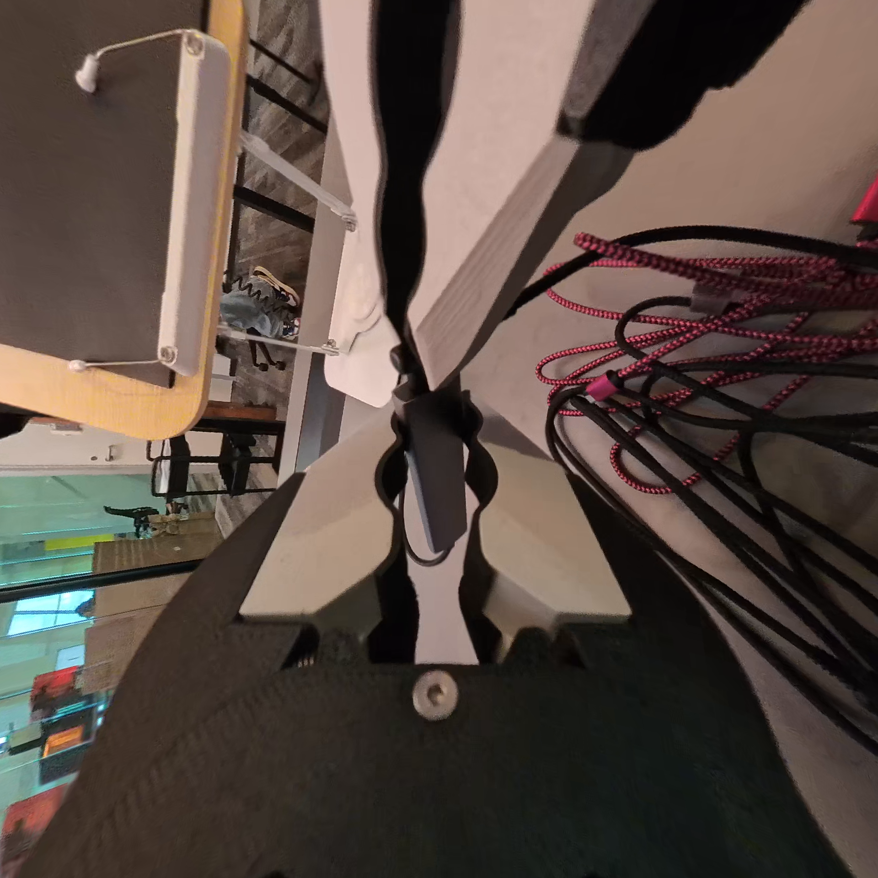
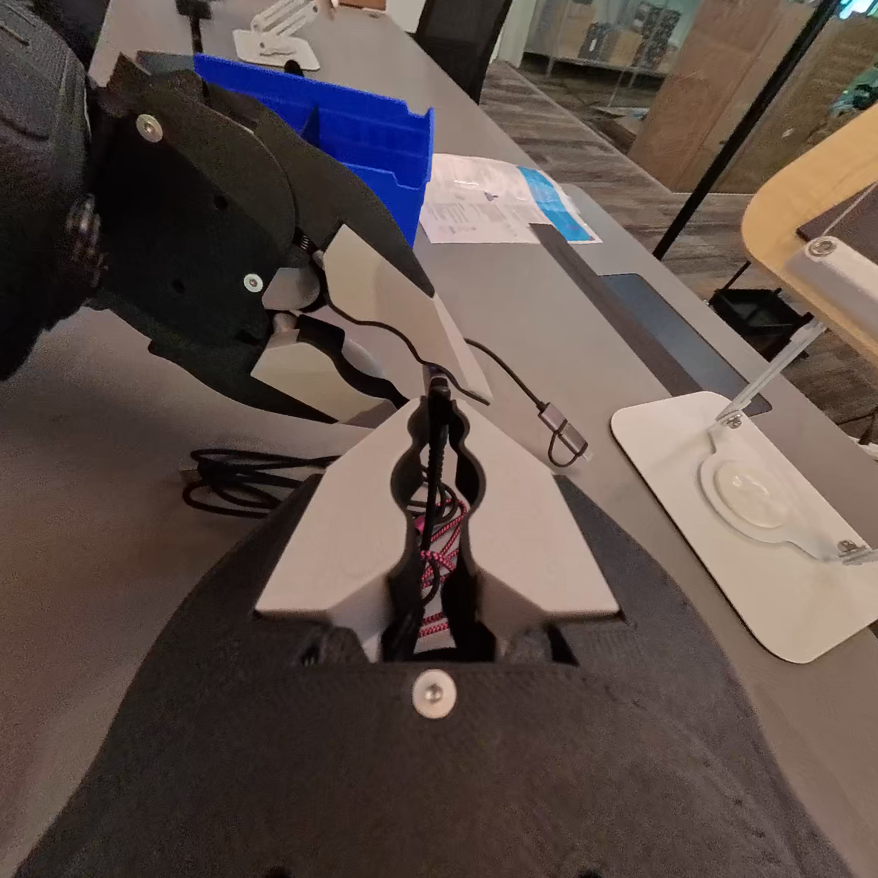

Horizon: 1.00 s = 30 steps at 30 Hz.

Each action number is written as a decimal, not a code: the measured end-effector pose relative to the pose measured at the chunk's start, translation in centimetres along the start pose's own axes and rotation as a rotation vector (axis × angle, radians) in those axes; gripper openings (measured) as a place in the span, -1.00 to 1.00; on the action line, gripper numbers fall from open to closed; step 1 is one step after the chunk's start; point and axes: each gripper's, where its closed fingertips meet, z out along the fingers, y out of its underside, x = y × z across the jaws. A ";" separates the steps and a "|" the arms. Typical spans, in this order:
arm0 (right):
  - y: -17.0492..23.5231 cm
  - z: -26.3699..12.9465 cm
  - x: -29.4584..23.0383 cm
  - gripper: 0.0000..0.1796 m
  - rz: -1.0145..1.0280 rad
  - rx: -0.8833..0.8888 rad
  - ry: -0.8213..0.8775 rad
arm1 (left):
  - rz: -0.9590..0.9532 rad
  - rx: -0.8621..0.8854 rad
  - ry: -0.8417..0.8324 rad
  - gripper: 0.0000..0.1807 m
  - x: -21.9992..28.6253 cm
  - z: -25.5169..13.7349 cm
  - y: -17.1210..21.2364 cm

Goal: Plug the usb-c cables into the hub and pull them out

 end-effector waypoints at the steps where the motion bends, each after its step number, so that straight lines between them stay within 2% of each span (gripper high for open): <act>1: -0.2 0.0 0.0 -0.94 0.002 0.006 0.010 | -0.010 0.014 -0.001 -0.79 -0.1 -0.1 0.0; 12: -0.3 -0.9 -0.6 -0.93 0.202 0.067 -0.207 | 0.046 0.080 0.014 -0.80 0.2 -1.1 -0.7; 16: -0.4 -0.7 -0.5 -0.94 0.139 0.055 -0.144 | 0.019 0.067 0.030 -0.80 0.1 -1.0 -0.5; 20: -0.7 -0.3 -0.5 -0.94 0.161 0.067 -0.123 | -0.012 0.024 0.012 -0.80 -0.1 -0.5 -0.2; 21: -0.8 -0.2 -0.5 -0.95 0.169 0.074 -0.122 | -0.024 0.011 0.013 -0.77 0.0 -0.2 0.0; 22: -1.1 -0.2 -0.7 -0.95 0.182 0.086 -0.127 | -0.038 -0.017 0.004 -0.62 -0.1 0.2 0.4; 23: -1.2 -0.2 -0.8 -0.95 0.195 0.090 -0.130 | -0.050 -0.043 -0.006 -0.60 0.0 0.6 0.8; 25: -1.1 0.0 -0.7 -0.94 0.208 0.090 -0.120 | -0.050 -0.043 -0.036 -0.71 0.0 0.7 0.7; 30: -0.9 0.2 -0.5 -0.94 0.251 0.091 -0.121 | -0.051 -0.099 -0.086 -0.75 -0.7 1.2 1.2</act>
